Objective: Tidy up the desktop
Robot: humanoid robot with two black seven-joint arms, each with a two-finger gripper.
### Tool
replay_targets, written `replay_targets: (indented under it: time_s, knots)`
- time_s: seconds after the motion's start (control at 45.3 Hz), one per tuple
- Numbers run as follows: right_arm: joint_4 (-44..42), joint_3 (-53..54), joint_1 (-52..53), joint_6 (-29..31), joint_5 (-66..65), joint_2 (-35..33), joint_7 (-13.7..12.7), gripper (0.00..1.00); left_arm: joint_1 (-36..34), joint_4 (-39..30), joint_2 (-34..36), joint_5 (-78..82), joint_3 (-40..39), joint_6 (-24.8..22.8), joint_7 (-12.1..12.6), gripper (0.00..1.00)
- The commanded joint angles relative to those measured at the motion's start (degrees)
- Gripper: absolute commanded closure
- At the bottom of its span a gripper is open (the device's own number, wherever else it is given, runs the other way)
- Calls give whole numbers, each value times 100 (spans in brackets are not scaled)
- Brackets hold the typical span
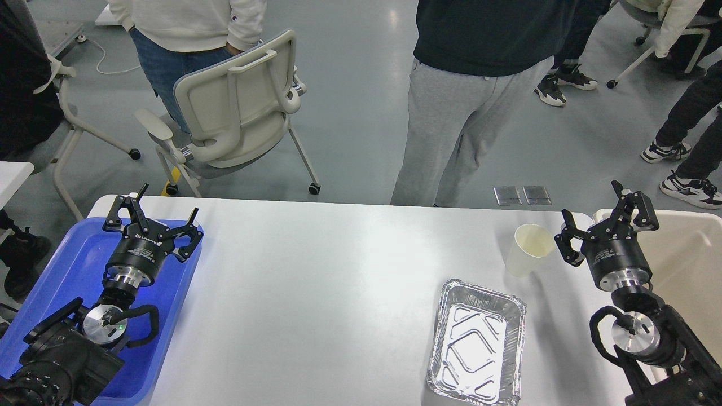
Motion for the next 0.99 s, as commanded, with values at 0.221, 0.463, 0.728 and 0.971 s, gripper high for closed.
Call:
replay_targets:
  time_s: [0.221,0.463,0.728,0.971]
  knots:
    - [13,-168,39,-27,0,-127,-26,0,0,0,3,0,0,0,0,0]
    - [416,-1072,434,-194,-9,-1040,-272,0,0,0,3,0,0,0,0,0]
    - [909,-2995,1585,-79,-569,-2974,-1494,0,-9,0,3,0,0,0,0,0]
    - [900,-6652,3782,650,-3041,-4118,-1460,0,0,0,3,0,0,0,0,0]
